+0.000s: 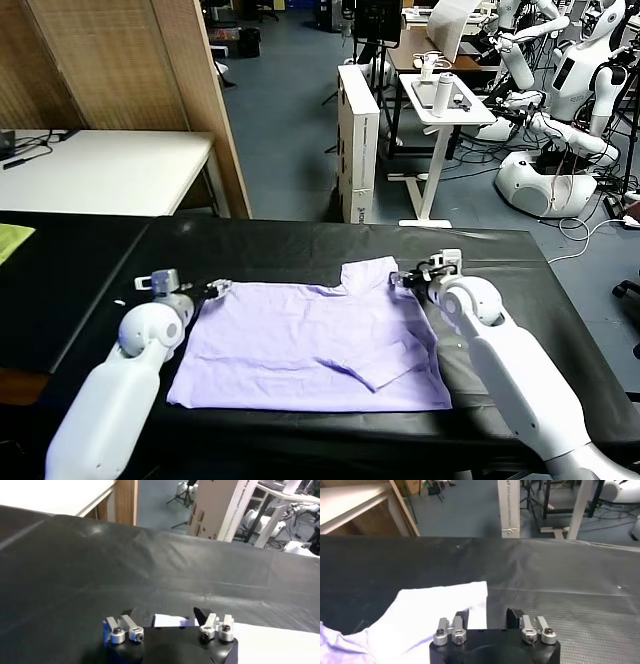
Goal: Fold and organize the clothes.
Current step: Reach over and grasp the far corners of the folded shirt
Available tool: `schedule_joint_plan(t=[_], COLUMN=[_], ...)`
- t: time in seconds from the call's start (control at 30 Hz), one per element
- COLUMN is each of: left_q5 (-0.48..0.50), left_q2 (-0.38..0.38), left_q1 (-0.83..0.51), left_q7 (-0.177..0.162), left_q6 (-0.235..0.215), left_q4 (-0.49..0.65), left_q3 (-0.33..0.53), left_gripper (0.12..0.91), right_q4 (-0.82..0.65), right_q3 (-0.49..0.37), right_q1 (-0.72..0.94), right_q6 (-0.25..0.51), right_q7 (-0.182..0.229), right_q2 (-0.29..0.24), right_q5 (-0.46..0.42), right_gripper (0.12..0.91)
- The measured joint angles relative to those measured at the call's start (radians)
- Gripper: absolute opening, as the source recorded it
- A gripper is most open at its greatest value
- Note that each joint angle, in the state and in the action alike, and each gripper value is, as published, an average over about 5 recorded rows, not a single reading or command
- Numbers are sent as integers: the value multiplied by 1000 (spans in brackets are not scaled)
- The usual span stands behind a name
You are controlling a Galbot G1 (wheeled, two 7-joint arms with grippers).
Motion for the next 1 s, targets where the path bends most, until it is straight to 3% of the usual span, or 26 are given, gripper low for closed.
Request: schedule_joint_plan(t=[0.37,0.63,1.0], left_q5=[-2,-4,-4], left_q2=[4,5,8], left_q1=[42,44,50], left_q7=[0,0,0], left_q6=[1,0,-4], left_q4=[-37,-37,-38], left_q3=[-19,-22,-24], left_gripper=[759,726,574], right_q4=[-7,-10,-10], right_q3=[-10,-18,-19], right_q1=[1,0,-4], right_q6=[0,1,1], right_q7=[-4,-7,-9], right_q2=[6,11,13], right_q5=[-8,-13,-16], right_gripper=[526,405,227])
